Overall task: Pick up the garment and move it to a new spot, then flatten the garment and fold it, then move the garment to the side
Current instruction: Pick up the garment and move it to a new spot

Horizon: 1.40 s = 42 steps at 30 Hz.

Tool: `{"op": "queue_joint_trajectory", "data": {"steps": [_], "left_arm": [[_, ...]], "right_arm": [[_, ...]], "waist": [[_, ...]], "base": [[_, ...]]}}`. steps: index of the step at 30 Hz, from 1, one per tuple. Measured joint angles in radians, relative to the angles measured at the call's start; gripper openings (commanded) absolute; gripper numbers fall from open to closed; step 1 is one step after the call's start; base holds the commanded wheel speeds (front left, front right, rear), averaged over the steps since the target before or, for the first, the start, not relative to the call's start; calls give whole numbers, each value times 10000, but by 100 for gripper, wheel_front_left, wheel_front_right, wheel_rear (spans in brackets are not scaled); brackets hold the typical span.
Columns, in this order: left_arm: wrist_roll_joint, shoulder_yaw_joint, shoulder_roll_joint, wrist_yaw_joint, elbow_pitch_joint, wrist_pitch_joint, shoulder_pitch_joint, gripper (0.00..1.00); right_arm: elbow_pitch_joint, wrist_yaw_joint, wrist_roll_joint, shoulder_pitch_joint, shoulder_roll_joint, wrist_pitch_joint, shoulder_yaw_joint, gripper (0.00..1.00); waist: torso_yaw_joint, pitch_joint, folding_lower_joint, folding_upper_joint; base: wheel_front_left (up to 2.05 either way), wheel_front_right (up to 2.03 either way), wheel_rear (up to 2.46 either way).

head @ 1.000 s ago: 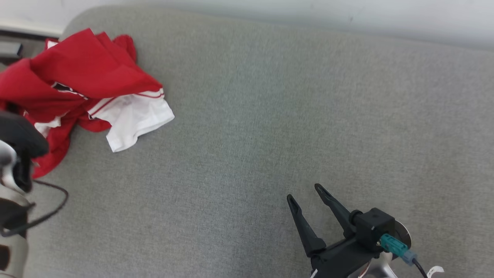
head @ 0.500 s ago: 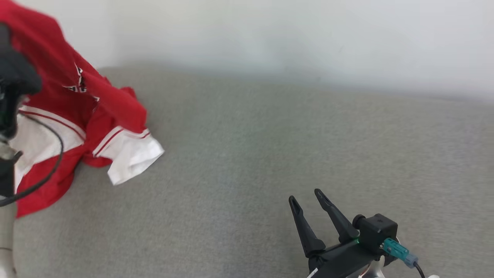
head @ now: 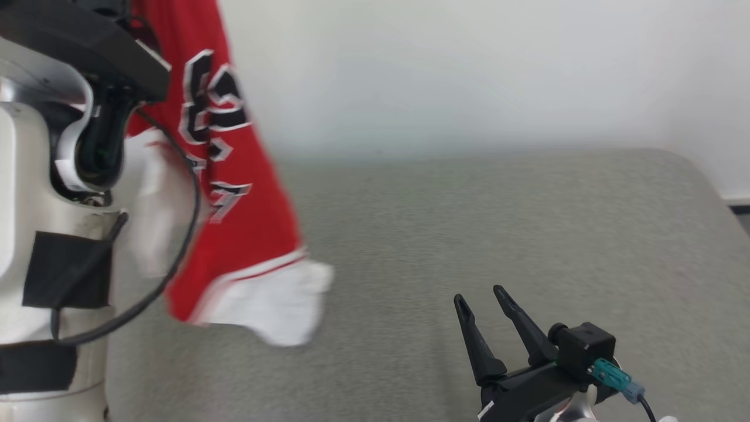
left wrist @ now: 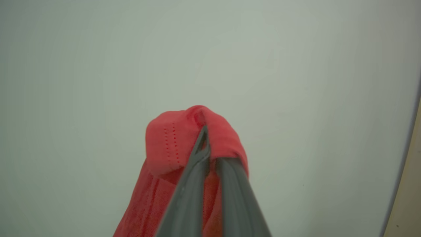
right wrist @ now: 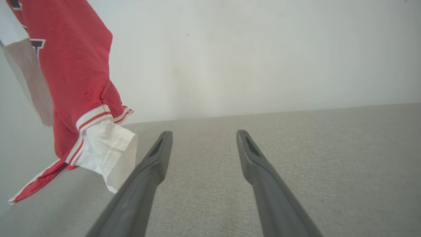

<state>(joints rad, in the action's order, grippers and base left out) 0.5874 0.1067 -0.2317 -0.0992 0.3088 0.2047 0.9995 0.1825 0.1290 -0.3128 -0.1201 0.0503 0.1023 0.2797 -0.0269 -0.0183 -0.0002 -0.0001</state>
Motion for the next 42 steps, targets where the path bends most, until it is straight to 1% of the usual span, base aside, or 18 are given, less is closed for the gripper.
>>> {"op": "queue_joint_trajectory", "data": {"steps": [2, 3, 7, 11, 12, 13, 16, 21, 23, 25, 29, 30, 31, 33, 36, 42], "left_arm": [[40, 75, 146, 119, -497, 58, -46, 0], [40, 75, 146, 119, -497, 58, -46, 0], [173, 211, 610, 318, -1321, 88, -178, 0], [165, 422, 976, 481, -1854, -19, -204, 0], [123, 502, 1005, 523, -1921, -21, -240, 0], [-40, 711, 1007, 562, -1975, -19, -450, 0], [-322, 1091, 1018, 560, -1973, -29, -1023, 0], [-583, 1678, 1158, 558, -1553, -405, -2301, 0], [-635, 1985, 1214, 441, -1212, -673, -2895, 0], [-736, 2247, 1277, 403, -602, -945, -3453, 0], [-1166, 2685, 1260, 288, 742, -1824, -4335, 0], [-1175, 2746, 1267, 280, 1062, -2048, -4498, 44], [-1227, 2813, 1275, 215, 1365, -2274, -4609, 100], [-1285, 2913, 1331, 272, 1858, -2625, -4722, 100], [-1450, 3074, 1360, 201, 2326, -3223, -4919, 100], [-2040, 3405, 1131, 397, 2675, -4165, -5451, 100]], "right_arm": [[-75, 0, 54, -7, 0, -65, -2, 100], [-75, 0, 54, -7, 0, -65, -2, 100], [-199, 0, 88, 7, 0, -157, -29, 100], [-322, 0, 146, 17, 4, -232, -65, 100], [-360, 0, 155, 16, 0, -244, -61, 100], [-424, 0, 167, 13, 4, -276, -98, 100], [-514, 0, 221, 16, 4, -320, -155, 100], [-652, 0, 245, 28, 8, -376, -282, 100], [-683, 0, 245, 25, 2, -374, -297, 100], [-692, 0, 232, 21, 4, -362, -299, 100], [-658, 0, 138, -44, 2, -293, -159, 100], [-633, 0, 134, -58, -4, -255, -144, 100], [-598, 0, 127, -66, -6, -221, -140, 100], [-499, 0, 92, -79, 0, -157, -194, 100], [-337, 0, 71, -82, -4, -96, -242, 100], [48, 0, 54, -23, -2, 46, -654, 100]], "waist": [[-351, -27, 0, 0], [-351, -27, 0, 0], [-1043, -22, 1, 0], [-1700, 45, 1, 1], [-1854, 71, 1, 1], [-2150, 134, 1, 1], [-2535, 269, 1, 2], [-2866, 644, 2, 2], [-2921, 807, 3, 2], [-2943, 963, 3, 2], [-2931, 1234, 4, 2], [-2918, 1286, 3, 3], [-2892, 1322, 4, 2], [-2808, 1354, 3, 3], [-2652, 1329, 3, 2], [-2278, 1087, 3, 2]], "base": [[0, 0, 0], [0, 0, 0], [0, 0, 0], [0, 0, 0], [0, 0, 0], [0, 0, 0], [0, 0, 0], [0, 0, 0], [0, 0, 0], [0, 0, 0], [0, 0, 0], [0, 0, 0], [0, 0, 0], [0, 0, 0], [0, 0, 0], [0, 0, 0]]}}
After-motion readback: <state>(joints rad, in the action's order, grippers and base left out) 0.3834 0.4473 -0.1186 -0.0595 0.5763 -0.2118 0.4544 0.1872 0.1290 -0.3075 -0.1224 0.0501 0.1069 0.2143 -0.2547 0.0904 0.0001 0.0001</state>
